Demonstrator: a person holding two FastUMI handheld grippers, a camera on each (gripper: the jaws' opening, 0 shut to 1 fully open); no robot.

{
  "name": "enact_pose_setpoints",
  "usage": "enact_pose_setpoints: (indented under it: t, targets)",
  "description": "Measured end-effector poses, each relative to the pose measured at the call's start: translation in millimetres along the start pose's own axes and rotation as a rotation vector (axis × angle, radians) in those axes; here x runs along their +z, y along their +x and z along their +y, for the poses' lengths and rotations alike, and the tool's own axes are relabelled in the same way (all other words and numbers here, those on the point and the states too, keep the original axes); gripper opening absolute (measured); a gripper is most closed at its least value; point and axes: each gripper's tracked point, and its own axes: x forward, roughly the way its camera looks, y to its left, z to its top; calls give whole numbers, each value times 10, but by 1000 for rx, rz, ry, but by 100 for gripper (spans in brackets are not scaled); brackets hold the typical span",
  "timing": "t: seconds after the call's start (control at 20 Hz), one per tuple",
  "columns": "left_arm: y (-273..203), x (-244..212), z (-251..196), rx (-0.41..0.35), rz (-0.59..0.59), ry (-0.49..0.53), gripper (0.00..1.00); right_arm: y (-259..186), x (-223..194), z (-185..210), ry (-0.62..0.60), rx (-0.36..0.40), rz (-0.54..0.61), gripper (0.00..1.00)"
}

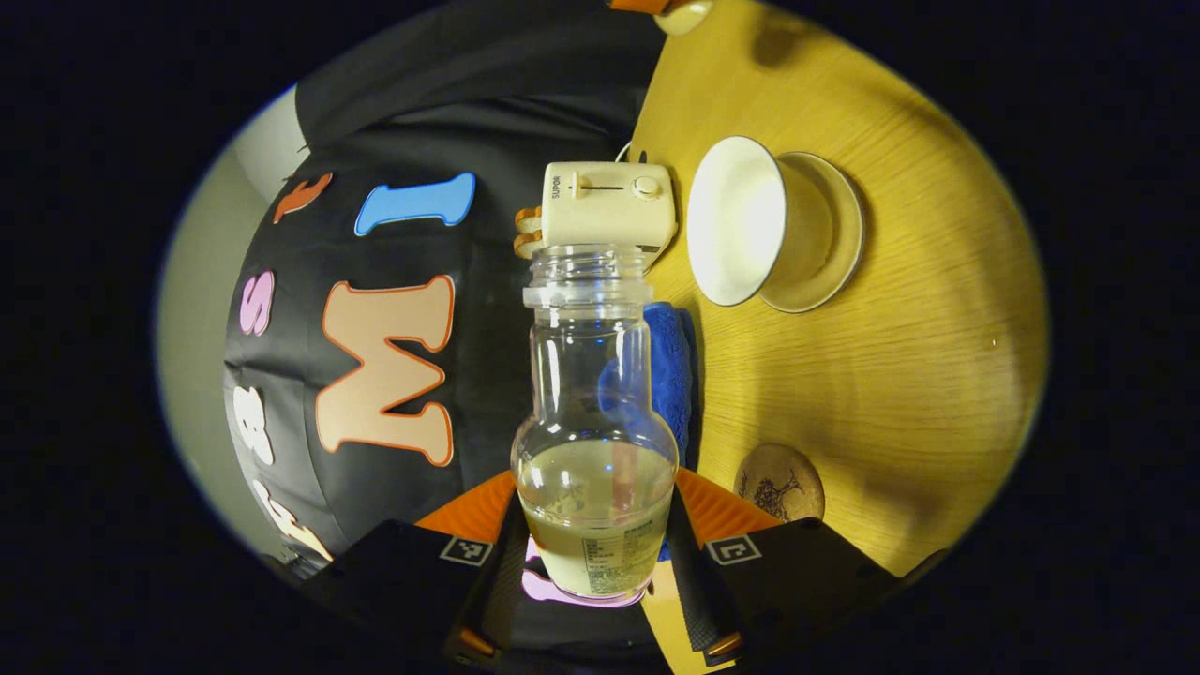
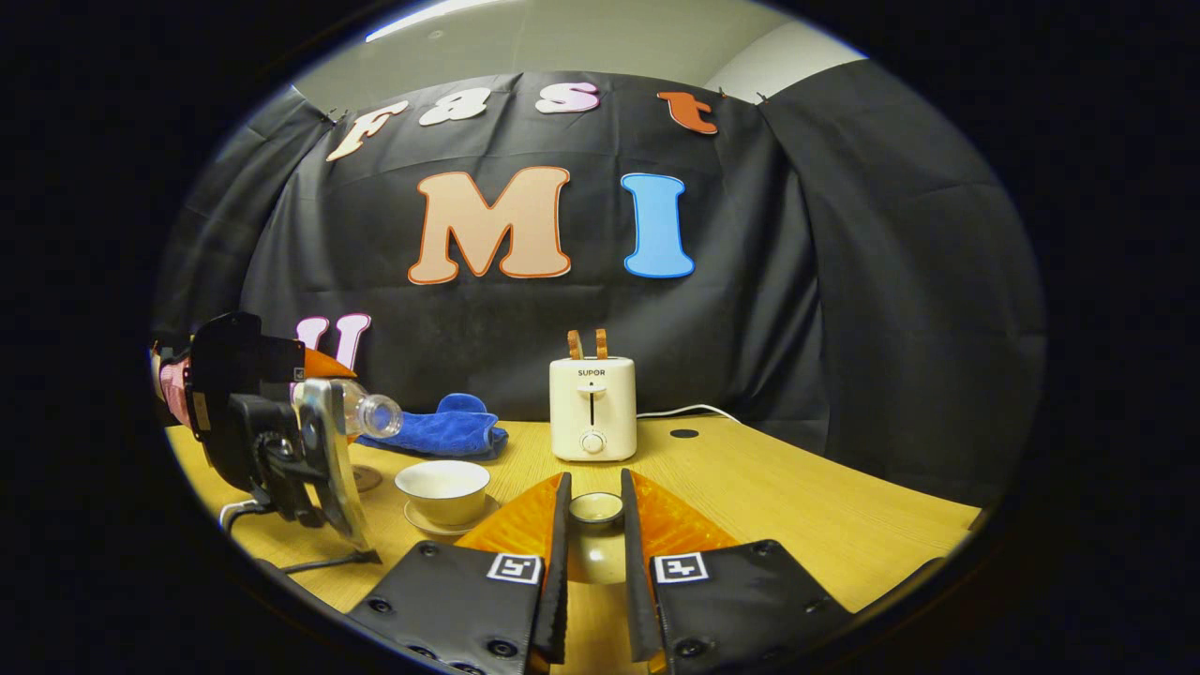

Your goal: Open the teacup lid with one hand, grasp the water bottle and pour water into the teacup with the other hand; after pouring, place the water bottle on the coaster and then close the teacup lid.

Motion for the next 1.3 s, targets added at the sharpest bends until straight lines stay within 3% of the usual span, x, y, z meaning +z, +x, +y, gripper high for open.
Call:
enact_pose_setpoints:
  t: [0.75,1.3]
  targets:
    - [188,83,-98,-50,0,202,67,13,4,1,0,-4,-1,31]
    - [179,121,75,-14,-23,294,66,6,10,-4,-1,-3,1,31]
